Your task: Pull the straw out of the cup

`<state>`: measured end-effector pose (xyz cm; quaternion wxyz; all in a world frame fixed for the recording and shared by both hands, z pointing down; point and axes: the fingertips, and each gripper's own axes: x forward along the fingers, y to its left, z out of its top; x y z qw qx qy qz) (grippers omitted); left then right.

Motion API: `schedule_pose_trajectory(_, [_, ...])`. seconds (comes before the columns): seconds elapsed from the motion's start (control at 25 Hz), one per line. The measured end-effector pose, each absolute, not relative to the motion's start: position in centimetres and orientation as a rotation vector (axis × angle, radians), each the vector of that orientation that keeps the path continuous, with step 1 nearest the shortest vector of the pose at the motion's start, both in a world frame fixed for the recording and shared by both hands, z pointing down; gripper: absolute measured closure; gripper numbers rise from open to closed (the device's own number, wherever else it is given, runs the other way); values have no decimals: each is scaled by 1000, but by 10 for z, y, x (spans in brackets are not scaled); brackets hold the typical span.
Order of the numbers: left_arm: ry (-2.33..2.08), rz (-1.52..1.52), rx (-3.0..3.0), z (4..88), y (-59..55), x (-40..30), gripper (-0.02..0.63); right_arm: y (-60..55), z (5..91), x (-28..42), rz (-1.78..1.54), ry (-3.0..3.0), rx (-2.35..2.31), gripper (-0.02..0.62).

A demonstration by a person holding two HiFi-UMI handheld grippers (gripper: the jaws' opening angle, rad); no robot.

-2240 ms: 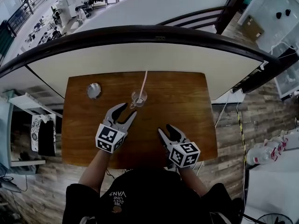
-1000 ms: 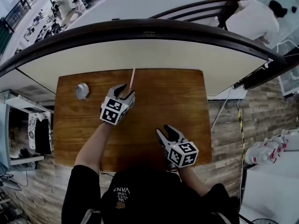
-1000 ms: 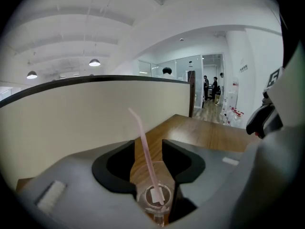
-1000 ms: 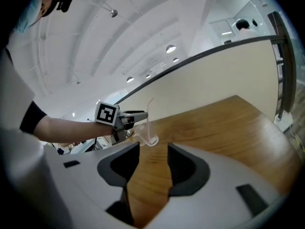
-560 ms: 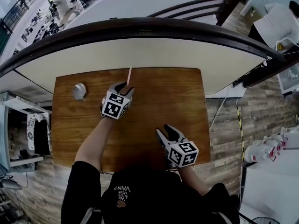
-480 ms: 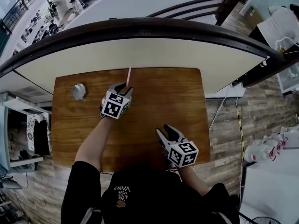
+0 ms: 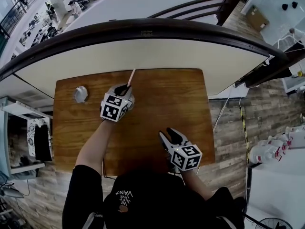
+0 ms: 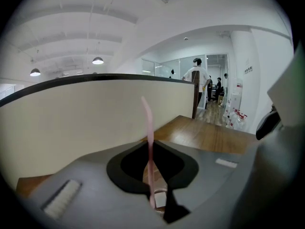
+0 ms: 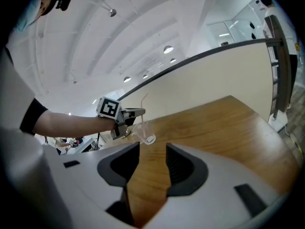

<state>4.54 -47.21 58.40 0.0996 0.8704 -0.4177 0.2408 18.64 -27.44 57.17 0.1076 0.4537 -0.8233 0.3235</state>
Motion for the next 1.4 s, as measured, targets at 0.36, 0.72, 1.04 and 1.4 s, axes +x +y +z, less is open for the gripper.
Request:
schedule_pose_trajectory(0.36, [-1264, 592, 2636, 548, -461, 39, 565, -261, 562, 178, 947, -2426, 1384, 436])
schedule_pose_trajectory(0.72, [-1280, 456, 2729, 502, -433, 31, 565, -238, 554, 163, 933, -2439, 1421, 436])
schedule_pose_trajectory(1.04, [-1285, 353, 2801, 464, -397, 14, 565, -218, 546, 144, 917, -2451, 1437, 436])
schedule_pose_trajectory(1.4, [-1293, 296, 2804, 454, -347, -16, 565, -192, 541, 123, 907, -2458, 1451, 436])
